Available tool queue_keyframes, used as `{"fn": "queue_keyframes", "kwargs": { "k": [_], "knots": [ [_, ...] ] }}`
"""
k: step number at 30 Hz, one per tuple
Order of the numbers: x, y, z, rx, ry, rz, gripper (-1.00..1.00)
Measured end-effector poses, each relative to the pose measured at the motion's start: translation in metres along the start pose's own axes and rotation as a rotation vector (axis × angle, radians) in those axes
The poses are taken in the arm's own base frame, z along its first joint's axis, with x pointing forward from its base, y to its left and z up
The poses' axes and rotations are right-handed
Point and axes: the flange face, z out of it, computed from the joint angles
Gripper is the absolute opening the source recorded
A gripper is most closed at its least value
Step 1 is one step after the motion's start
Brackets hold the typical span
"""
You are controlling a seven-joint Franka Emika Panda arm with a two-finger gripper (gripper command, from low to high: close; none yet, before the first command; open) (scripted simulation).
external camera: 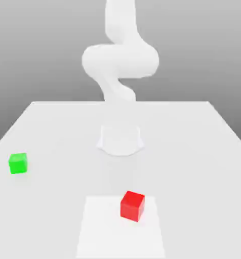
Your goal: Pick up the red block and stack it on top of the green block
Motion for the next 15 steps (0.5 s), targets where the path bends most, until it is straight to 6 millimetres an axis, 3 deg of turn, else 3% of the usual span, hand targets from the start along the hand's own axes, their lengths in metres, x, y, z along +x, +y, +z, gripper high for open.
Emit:
{"fn": "queue_keyframes", "kwargs": {
  "k": [4, 8, 12, 15],
  "knots": [
    [-0.023, 0.024, 0.103, -0.034, -0.165, -0.180, 0.00],
    [-0.068, 0.050, 0.190, -0.068, -0.316, -0.367, 0.00],
    [-0.125, 0.084, 0.257, -0.101, -0.456, -0.562, 0.00],
    [-0.170, 0.114, 0.294, -0.126, -0.556, -0.712, 0.00]
  ]
}}
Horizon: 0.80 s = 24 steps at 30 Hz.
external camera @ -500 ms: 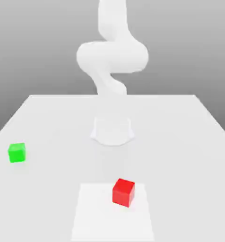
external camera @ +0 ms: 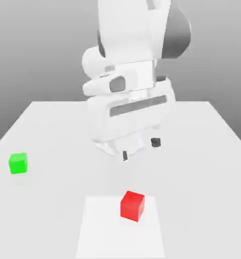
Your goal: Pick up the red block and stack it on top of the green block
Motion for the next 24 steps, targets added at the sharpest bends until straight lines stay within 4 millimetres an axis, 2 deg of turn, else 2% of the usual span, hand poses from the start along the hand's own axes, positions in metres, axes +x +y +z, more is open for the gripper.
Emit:
{"fn": "queue_keyframes", "kwargs": {
  "k": [3, 5, 7, 14, 19, 20, 24],
  "knots": [
    [-0.033, 0.000, 0.050, -0.034, -0.096, -0.151, 0.00],
    [-0.056, 0.002, 0.077, -0.057, -0.154, -0.246, 0.00],
    [-0.063, 0.003, 0.089, -0.064, -0.172, -0.282, 0.00],
    [-0.067, 0.007, 0.122, -0.068, -0.171, -0.297, 0.00],
    [-0.076, 0.009, 0.149, -0.067, -0.179, -0.293, 0.00],
    [-0.078, 0.009, 0.153, -0.066, -0.181, -0.292, -1.00],
    [-0.078, 0.009, 0.153, -0.066, -0.183, -0.292, -1.00]
  ]
}}
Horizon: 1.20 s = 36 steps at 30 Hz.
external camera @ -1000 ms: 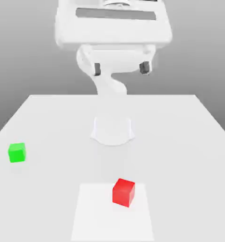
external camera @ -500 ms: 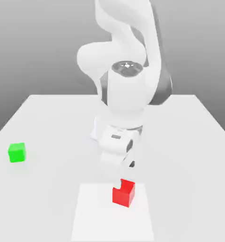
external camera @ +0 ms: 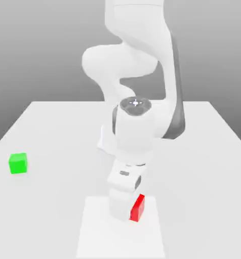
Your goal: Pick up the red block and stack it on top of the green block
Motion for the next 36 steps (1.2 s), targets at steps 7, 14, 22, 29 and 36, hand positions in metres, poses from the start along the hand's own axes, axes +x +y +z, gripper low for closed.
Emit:
{"fn": "queue_keyframes", "kwargs": {
  "k": [7, 14, 22, 29, 36],
  "knots": [
    [0.004, 0.002, -0.021, -0.003, 0.007, -0.004, -1.00],
    [0.003, 0.002, -0.054, -0.002, 0.006, -0.001, -1.00],
    [-0.035, 0.093, -0.087, 0.004, 0.014, 0.346, -1.00],
    [-0.133, 0.205, -0.106, 0.004, 0.023, 0.855, -1.00],
    [-0.279, 0.269, -0.108, 0.002, 0.011, 1.388, -1.00]
  ]
}}
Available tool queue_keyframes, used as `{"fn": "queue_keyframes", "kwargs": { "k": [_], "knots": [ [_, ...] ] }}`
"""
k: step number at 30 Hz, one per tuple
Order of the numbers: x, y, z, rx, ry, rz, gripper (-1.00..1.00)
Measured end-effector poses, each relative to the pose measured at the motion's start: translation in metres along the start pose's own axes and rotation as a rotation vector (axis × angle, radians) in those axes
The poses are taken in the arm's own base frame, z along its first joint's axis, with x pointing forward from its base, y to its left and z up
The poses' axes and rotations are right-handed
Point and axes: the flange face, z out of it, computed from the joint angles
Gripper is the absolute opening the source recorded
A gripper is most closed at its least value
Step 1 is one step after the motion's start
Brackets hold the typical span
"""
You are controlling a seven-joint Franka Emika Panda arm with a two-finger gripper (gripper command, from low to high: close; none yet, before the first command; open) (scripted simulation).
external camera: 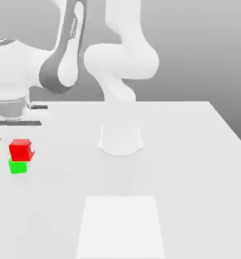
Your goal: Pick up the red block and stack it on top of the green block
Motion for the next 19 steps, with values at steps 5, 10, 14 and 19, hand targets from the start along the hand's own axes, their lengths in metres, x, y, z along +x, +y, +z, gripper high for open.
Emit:
{"fn": "queue_keyframes", "kwargs": {
  "k": [5, 10, 14, 19],
  "knots": [
    [-0.005, 0.058, 0.017, 0.007, -0.022, 0.201, -1.00],
    [-0.006, 0.053, 0.041, 0.022, -0.044, 0.198, -1.00],
    [-0.007, 0.054, 0.056, 0.022, -0.050, 0.202, -1.00],
    [-0.007, 0.059, 0.069, 0.011, -0.038, 0.209, -1.00]
  ]
}}
